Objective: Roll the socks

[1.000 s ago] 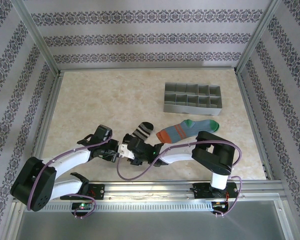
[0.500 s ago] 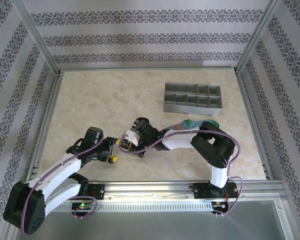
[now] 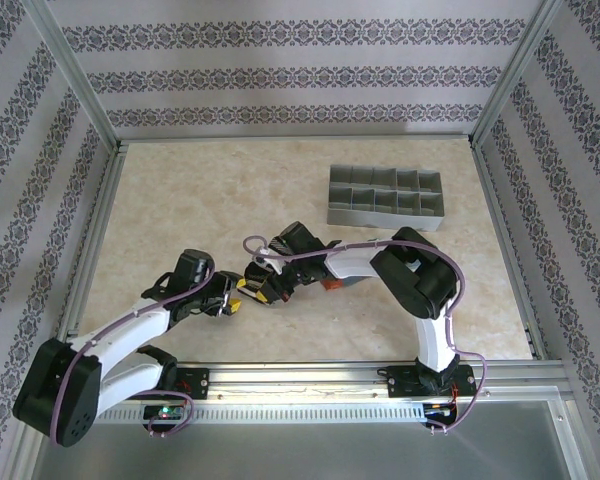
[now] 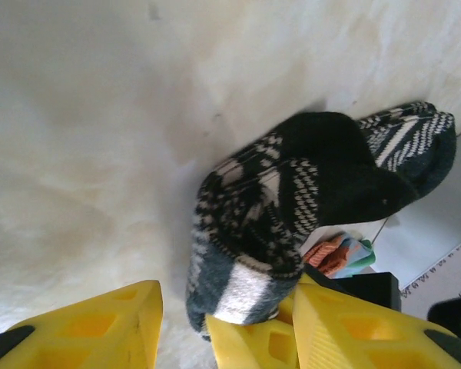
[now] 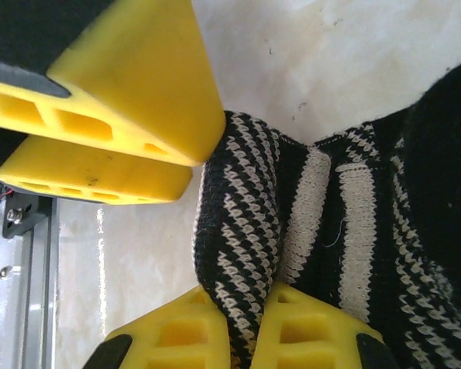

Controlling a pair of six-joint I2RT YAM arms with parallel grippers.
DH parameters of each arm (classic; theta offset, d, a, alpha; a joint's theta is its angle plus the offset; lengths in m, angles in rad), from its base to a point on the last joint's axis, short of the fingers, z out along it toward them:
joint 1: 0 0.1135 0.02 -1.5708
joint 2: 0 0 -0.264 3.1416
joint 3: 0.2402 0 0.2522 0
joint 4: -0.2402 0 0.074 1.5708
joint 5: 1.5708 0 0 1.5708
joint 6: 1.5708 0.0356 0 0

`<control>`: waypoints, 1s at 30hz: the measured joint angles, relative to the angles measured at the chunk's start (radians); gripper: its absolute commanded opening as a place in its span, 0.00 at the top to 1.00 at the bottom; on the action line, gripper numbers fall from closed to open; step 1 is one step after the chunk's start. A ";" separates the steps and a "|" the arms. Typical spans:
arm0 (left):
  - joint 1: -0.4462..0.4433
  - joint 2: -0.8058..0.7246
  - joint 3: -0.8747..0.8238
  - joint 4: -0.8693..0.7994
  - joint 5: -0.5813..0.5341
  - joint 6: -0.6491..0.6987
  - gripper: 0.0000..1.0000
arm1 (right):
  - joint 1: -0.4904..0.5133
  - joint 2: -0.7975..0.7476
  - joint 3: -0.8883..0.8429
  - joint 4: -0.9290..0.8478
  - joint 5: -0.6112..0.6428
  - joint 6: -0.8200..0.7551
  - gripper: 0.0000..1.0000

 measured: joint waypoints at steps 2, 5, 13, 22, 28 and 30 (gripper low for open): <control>-0.002 0.022 0.000 0.032 0.000 0.012 0.50 | -0.006 0.012 0.018 -0.024 -0.019 0.006 1.00; -0.012 0.050 0.000 0.074 -0.002 0.035 0.50 | -0.013 0.033 0.055 -0.074 -0.042 0.007 1.00; -0.029 0.132 0.000 0.110 -0.002 0.086 0.54 | -0.024 0.072 0.116 -0.155 -0.084 0.031 1.00; -0.034 0.277 0.082 0.106 0.004 0.162 1.00 | -0.039 0.107 0.158 -0.216 -0.140 0.032 1.00; -0.068 0.286 0.126 0.028 0.004 0.169 1.00 | -0.016 0.005 0.067 -0.192 0.007 -0.064 0.58; -0.085 0.278 0.137 -0.017 0.003 0.169 1.00 | 0.023 -0.108 -0.056 -0.107 0.138 -0.119 0.44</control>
